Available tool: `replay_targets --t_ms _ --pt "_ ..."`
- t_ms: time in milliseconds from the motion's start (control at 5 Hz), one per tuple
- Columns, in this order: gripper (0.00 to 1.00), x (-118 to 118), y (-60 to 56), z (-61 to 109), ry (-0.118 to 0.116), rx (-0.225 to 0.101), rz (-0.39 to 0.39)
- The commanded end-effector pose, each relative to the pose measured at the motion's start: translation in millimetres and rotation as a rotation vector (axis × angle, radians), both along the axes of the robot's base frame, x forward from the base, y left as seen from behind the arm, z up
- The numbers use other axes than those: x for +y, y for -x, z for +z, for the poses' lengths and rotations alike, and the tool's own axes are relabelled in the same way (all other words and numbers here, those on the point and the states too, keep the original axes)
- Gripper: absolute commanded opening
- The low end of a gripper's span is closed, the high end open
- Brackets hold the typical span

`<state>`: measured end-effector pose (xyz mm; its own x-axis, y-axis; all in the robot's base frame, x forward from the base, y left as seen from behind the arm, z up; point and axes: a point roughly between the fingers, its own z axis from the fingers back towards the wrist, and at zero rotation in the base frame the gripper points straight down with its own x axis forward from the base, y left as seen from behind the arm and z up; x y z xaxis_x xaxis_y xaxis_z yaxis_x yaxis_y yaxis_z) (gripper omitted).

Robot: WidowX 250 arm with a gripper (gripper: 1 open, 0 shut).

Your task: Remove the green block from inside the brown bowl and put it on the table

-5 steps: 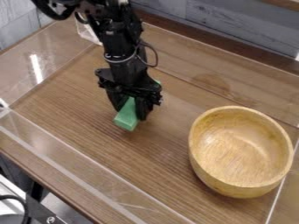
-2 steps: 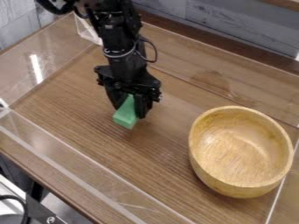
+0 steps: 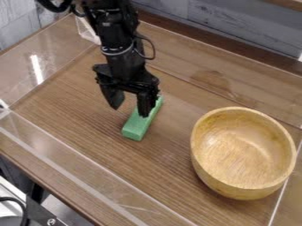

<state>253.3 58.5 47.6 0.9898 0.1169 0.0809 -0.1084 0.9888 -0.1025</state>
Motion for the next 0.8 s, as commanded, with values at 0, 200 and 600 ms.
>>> replay_targets --t_ms 0,200,600 --pt "1.0 7.6 -11.4 12.4 -0.01 -0.052 0.005" --pt "1.0 9.8 -13.2 11.6 -0.004 -0.053 0.007" --pt "1.0 13.4 -16.2 8.6 0.006 -0.054 0.011"
